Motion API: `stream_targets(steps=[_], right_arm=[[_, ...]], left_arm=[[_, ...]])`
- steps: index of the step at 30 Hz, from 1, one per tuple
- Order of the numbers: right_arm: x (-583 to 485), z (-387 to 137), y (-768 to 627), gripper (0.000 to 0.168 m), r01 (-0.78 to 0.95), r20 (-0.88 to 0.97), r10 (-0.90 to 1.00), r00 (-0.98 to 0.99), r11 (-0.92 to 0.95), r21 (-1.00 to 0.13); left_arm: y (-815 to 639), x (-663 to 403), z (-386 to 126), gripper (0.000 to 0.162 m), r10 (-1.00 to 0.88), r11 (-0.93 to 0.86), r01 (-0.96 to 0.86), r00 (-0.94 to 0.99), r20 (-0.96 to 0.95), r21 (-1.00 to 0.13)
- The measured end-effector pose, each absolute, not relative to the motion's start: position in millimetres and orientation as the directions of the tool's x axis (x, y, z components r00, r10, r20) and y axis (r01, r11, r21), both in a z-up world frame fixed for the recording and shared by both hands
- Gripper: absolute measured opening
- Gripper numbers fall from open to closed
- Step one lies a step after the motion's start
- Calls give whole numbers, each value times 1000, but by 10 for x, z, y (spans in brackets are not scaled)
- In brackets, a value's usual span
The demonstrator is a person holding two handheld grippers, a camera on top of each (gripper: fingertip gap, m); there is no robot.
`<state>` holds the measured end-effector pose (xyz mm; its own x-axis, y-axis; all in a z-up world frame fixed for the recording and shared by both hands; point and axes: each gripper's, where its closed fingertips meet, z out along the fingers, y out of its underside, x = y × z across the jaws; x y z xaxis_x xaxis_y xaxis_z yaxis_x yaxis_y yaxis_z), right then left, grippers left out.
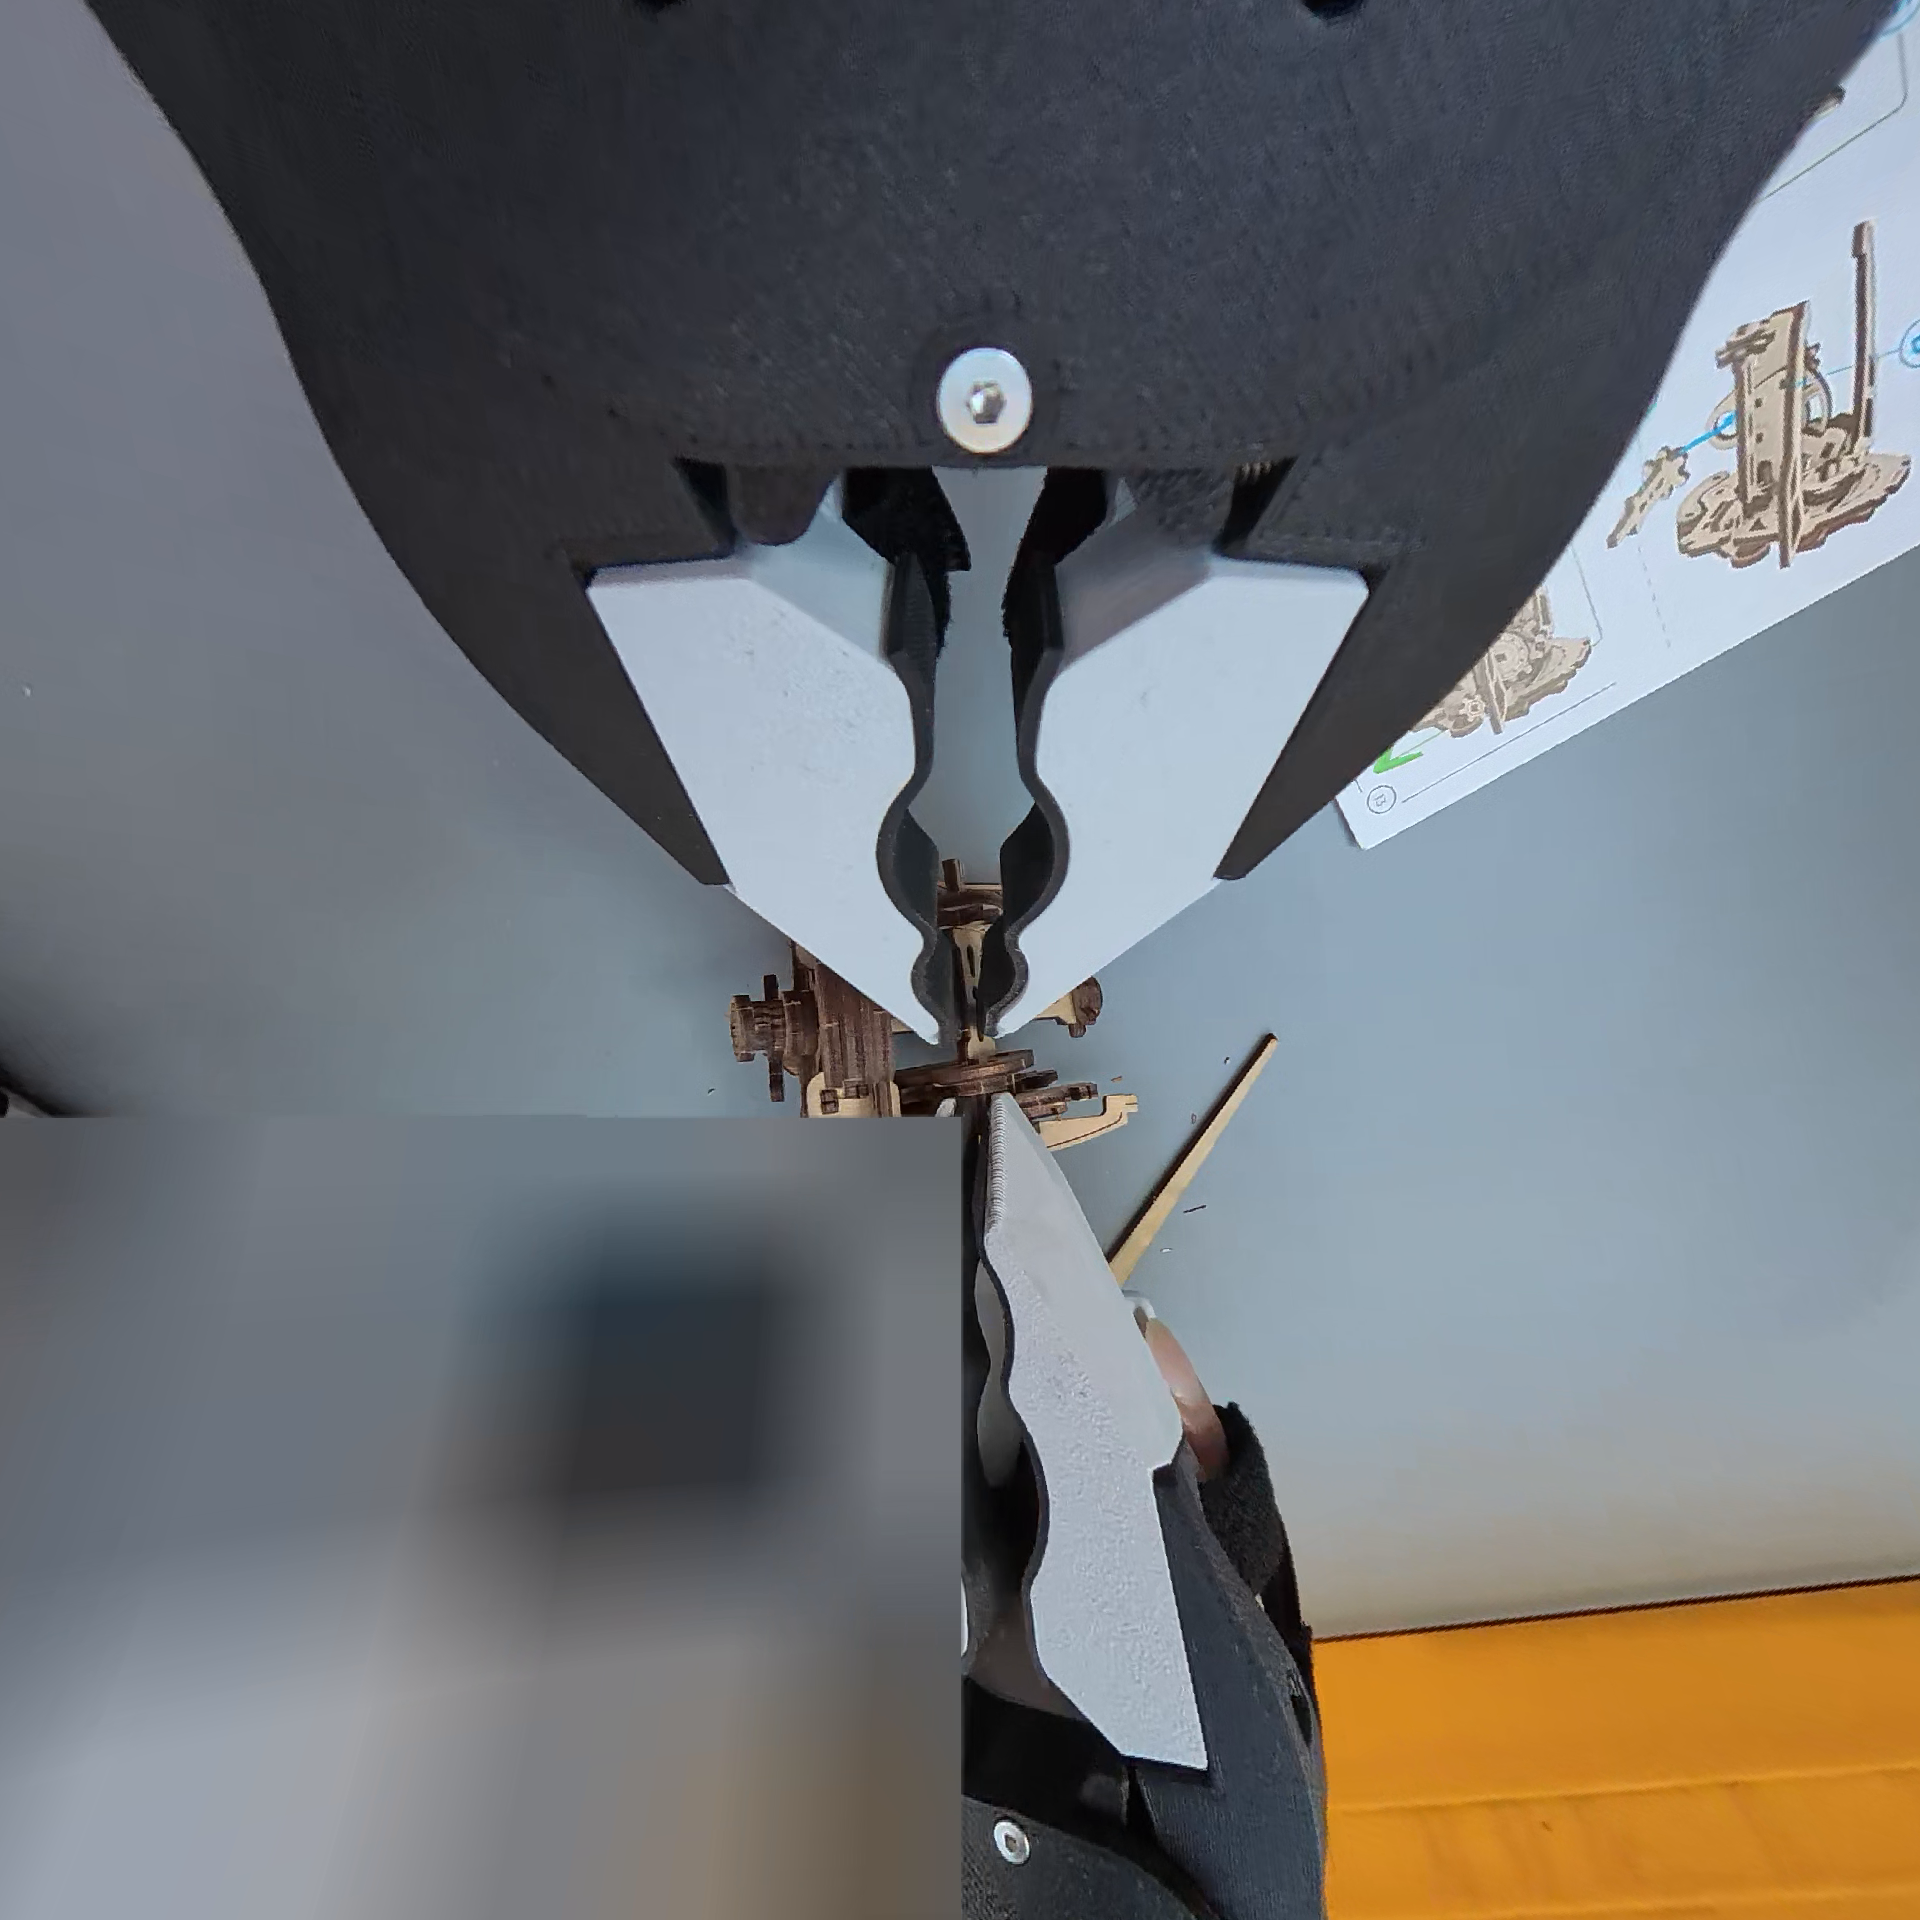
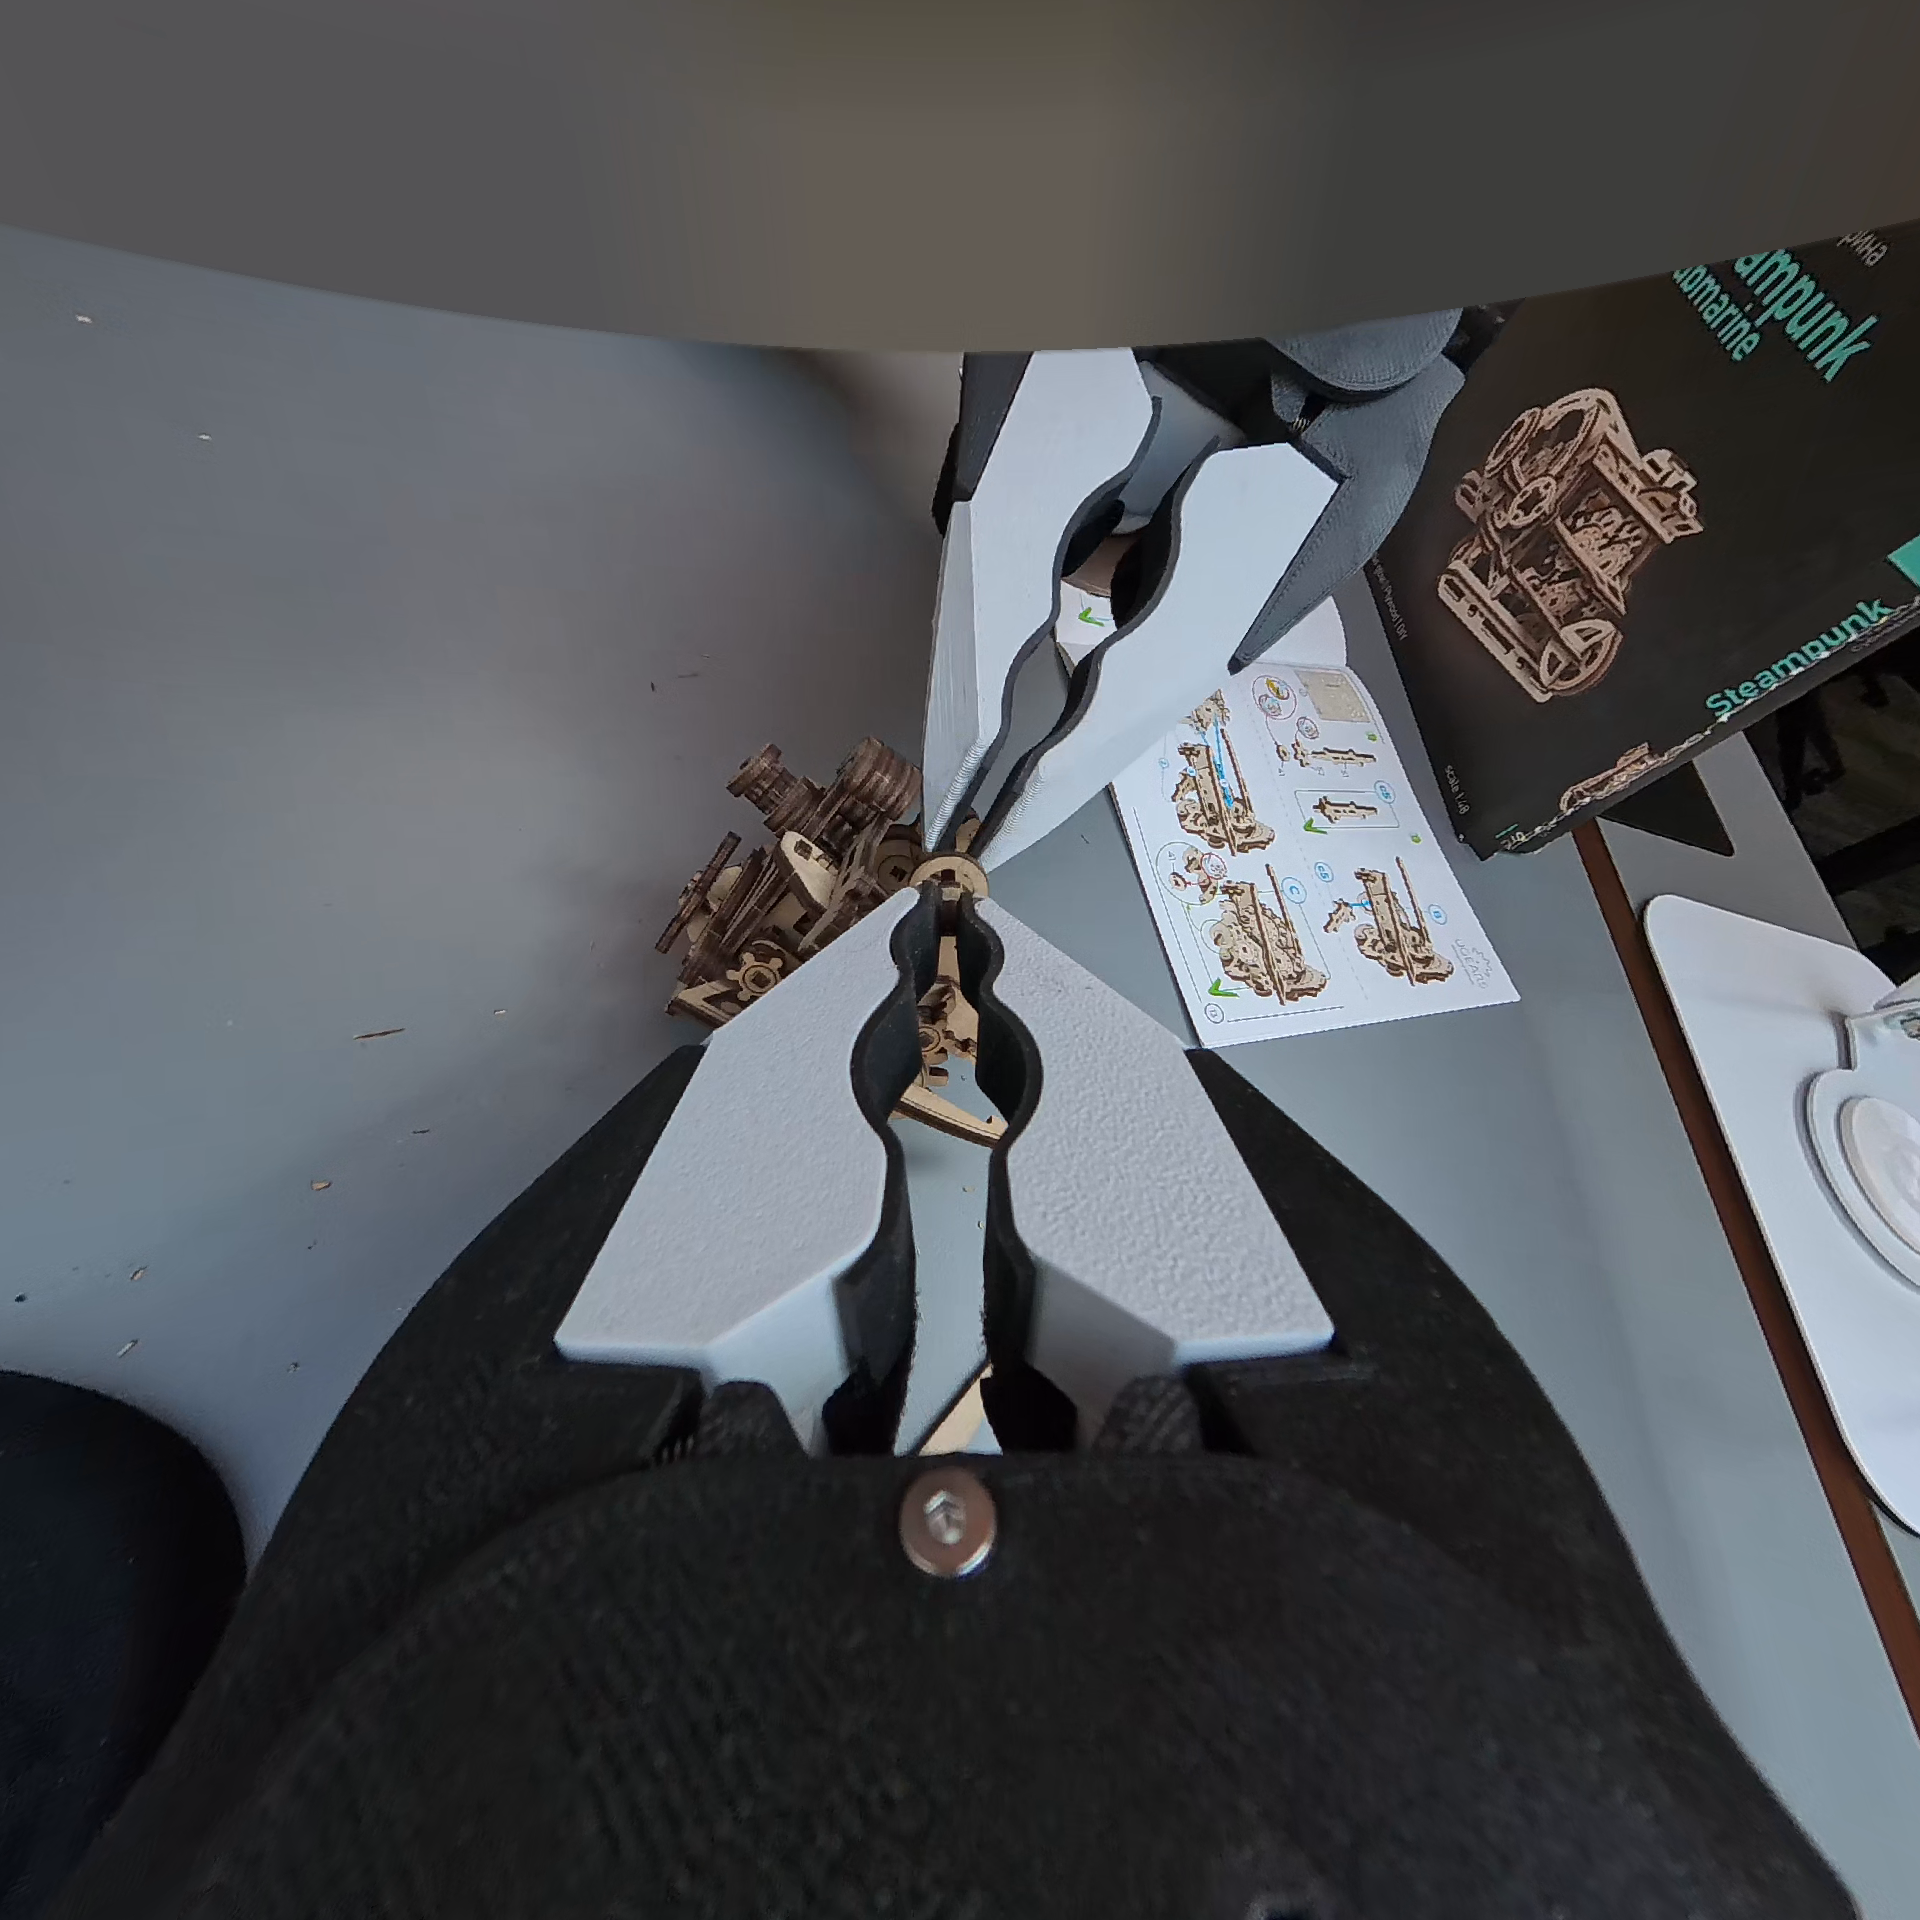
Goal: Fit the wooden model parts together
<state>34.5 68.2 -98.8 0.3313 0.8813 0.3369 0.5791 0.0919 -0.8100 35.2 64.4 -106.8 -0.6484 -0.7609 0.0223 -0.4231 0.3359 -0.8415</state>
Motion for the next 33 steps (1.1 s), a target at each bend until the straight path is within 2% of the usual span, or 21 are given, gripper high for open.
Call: stream_targets(steps=[7, 12, 15, 22, 26, 30, 33], right_arm=[[345, -981, 695, 0, 574, 367, 868, 334, 121, -810], [320, -962, 675, 0, 583, 444, 846, 294, 210, -785], [302, -961, 660, 0, 593, 478, 834, 275, 244, -767], [275, -974, 639, 0, 603, 546, 804, 235, 320, -731], [300, -974, 655, 0, 604, 552, 797, 244, 321, -730], [312, -968, 651, 0, 582, 534, 805, 259, 311, -751], [272, -963, 619, 0, 564, 519, 815, 259, 309, -766]], left_arm=[[676, 353, -1092, 4, -739, 303, -441, -668, 84, -845], [676, 328, -1109, 9, -669, 130, -554, -661, 339, -822], [632, 288, -1091, 10, -583, 100, -621, -670, 460, -777], [545, 287, -1196, 9, -504, 151, -697, -665, 552, -701], [549, 300, -1172, 6, -478, 85, -736, -621, 621, -671], [542, 316, -1156, 5, -492, 26, -707, -624, 606, -707], [516, 283, -1159, 5, -508, 47, -683, -644, 572, -729]])
